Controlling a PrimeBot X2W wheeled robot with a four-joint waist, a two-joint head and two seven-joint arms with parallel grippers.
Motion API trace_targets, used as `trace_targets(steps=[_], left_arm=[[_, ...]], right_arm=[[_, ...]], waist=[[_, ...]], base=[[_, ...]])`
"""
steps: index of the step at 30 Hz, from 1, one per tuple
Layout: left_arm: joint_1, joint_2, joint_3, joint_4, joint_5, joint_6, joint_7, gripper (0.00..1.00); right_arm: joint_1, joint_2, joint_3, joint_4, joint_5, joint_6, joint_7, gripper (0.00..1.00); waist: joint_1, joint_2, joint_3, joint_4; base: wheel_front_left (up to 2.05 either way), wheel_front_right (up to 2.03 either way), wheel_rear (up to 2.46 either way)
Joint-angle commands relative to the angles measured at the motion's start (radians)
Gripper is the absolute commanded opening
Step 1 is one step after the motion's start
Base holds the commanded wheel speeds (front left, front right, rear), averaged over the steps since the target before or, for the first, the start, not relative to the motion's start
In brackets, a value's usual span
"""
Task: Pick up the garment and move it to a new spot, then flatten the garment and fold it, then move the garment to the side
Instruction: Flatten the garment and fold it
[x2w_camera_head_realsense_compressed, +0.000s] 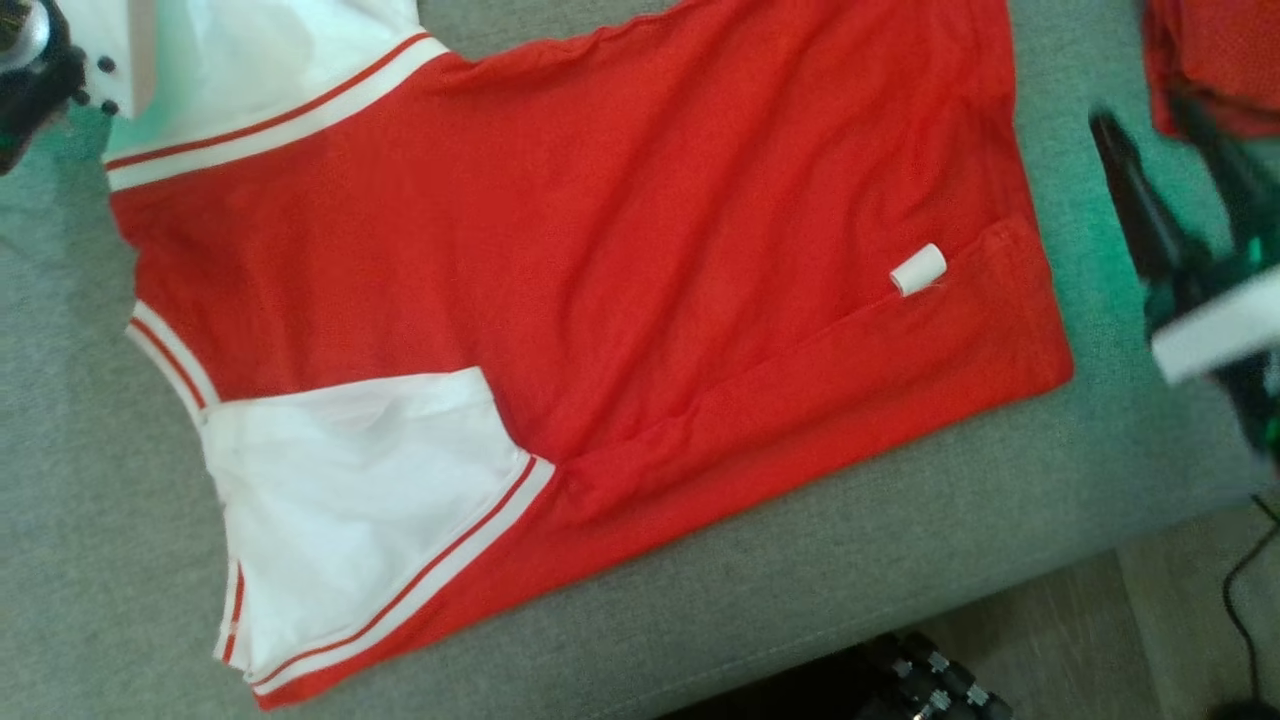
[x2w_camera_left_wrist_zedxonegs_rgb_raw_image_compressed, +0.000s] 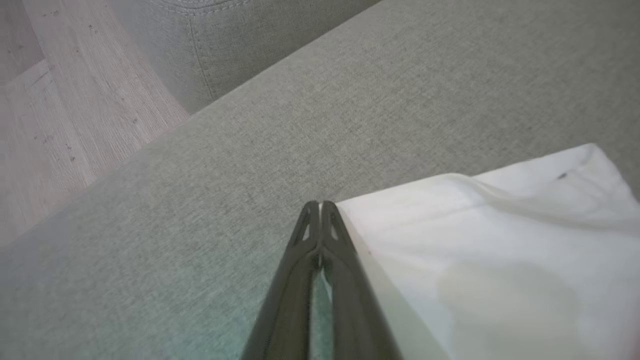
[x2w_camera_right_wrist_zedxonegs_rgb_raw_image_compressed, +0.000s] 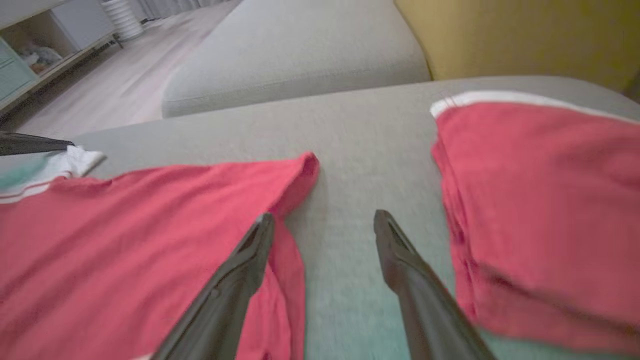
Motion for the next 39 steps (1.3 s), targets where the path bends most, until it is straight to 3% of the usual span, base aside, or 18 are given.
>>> trace_targets(steps=[1,6,13,23,24,27,28,30,35,39], left_arm=[[-0.05,0.047,0.026,-0.025,-0.009,0.002,-0.008,0.0],[-0.081,0.041,-0.013,-0.056,-0.02,0.002,-0.017,0.0],[-0.135,0.027,-0.053,-0.083,-0.036,0.002,-0.021,0.0],[-0.17,0.021,-0.092,-0.078,-0.059,0.002,-0.04,0.0],[-0.172,0.02,-0.095,-0.077,-0.063,0.002,-0.041,0.0],[-0.178,0.02,-0.104,-0.073,-0.07,0.002,-0.046,0.0],[-0.18,0.021,-0.107,-0.072,-0.073,0.002,-0.048,0.0],[-0.184,0.021,-0.113,-0.069,-0.077,0.002,-0.052,0.0],[-0.202,0.025,-0.128,-0.077,-0.069,0.002,-0.104,0.0],[-0.234,0.03,-0.134,-0.1,-0.061,0.002,-0.205,0.0]], right_arm=[[-0.031,-0.042,0.016,-0.025,0.016,-0.001,0.034,1.0],[-0.252,-0.05,0.112,0.048,0.067,-0.001,0.261,1.0],[-0.414,-0.028,0.144,0.17,0.245,-0.001,0.443,1.0],[-0.497,-0.058,0.19,0.214,0.349,-0.001,0.543,1.0],[-0.5,-0.061,0.196,0.218,0.351,-0.001,0.545,0.92],[-0.51,-0.067,0.213,0.229,0.352,-0.001,0.541,0.41],[-0.513,-0.07,0.218,0.235,0.348,-0.001,0.536,0.32],[-0.522,-0.077,0.229,0.242,0.338,-0.001,0.521,0.0],[-0.549,-0.087,0.237,0.258,0.317,-0.001,0.439,0.0],[-0.572,-0.092,0.231,0.276,0.323,-0.001,0.376,0.0]], waist=[[0.0,0.0,-0.006,0.008],[0.0,0.0,-0.005,0.048],[0.0,0.0,0.027,0.094],[0.0,0.0,0.048,0.124],[0.0,0.0,0.05,0.127],[0.0,0.0,0.053,0.132],[0.0,0.0,0.054,0.134],[0.0,0.0,0.055,0.137],[0.0,0.0,0.054,0.145],[0.0,0.0,0.049,0.155]], base=[[0.0,0.0,0.0],[0.0,0.0,0.0],[0.0,0.0,0.0],[0.0,0.0,0.0],[0.0,0.0,0.0],[0.0,0.0,0.0],[0.0,0.0,0.0],[0.0,0.0,0.0],[0.0,0.0,0.0],[0.0,0.0,0.0]])
